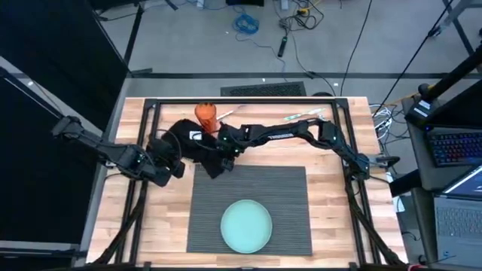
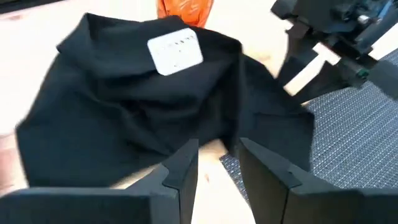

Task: Set table place
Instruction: Fold the black napkin

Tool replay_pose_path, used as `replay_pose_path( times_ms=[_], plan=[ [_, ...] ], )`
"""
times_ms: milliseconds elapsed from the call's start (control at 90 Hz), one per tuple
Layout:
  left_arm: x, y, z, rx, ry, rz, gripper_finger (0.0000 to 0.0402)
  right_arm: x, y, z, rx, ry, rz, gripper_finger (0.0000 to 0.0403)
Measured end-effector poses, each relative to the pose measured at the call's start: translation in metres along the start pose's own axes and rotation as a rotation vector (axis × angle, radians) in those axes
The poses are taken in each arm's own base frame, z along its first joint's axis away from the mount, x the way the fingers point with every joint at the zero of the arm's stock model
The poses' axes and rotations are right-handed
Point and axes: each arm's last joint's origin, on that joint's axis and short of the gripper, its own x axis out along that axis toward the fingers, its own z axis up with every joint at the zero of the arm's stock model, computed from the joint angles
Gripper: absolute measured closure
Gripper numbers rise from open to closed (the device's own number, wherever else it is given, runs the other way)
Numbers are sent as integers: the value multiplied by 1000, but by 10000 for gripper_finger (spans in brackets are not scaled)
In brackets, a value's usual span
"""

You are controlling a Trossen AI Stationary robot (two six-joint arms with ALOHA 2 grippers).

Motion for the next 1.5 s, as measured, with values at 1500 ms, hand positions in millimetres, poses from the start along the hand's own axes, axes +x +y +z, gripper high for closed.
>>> replay_pose_path(
  times_ms=[1500],
  plan=[
    [91, -66, -2, -5, 112, -44, 302, -259, 1, -2, -194, -133, -169, 268]
  ],
)
